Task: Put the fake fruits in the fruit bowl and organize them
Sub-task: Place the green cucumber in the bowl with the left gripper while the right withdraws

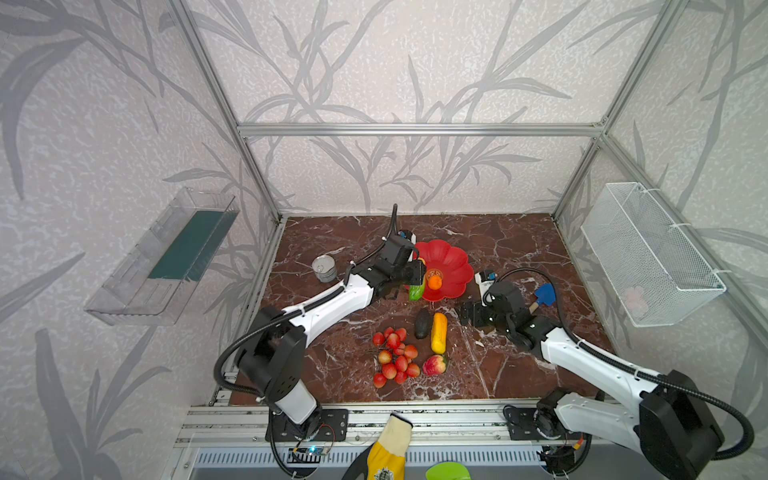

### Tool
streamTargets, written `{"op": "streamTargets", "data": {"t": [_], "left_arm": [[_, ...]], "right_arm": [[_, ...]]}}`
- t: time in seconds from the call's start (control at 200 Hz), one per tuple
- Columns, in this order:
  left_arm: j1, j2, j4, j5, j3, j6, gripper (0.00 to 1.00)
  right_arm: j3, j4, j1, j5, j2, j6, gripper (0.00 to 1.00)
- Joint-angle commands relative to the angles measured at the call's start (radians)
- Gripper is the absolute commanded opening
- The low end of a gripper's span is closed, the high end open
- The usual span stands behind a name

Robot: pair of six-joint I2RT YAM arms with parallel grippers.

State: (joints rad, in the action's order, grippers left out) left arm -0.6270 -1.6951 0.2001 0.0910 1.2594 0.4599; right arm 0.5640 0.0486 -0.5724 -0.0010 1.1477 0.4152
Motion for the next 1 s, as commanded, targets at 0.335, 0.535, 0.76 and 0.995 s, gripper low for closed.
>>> {"op": "streamTargets", "data": {"t": [0.335,0.535,0.76,0.995], "left_arm": [[0.046,-0.389,0.180,-0.001,0.358,-0.096,0.36],[0.050,-0.445,0.190,-0.005,0.396,-0.067,0.46],[0.052,-0.390,0.169,0.018,0.391,-0.043,0.64],[0.056,-0.165,0.026,-0.005,0.297,-0.055,0.67]], "right_arm": [[-0.055,-0.055,-0.186,0.045,0.051,0.123,0.92],[-0.041,-0.081,-0.237,0.040,0.123,0.159,0.91],[-0.018,-0.119,-0.262,0.046,0.200,0.169,0.90],[0.040,-0.145,-0.282,0.041,0.313,0.178,0.89]]}}
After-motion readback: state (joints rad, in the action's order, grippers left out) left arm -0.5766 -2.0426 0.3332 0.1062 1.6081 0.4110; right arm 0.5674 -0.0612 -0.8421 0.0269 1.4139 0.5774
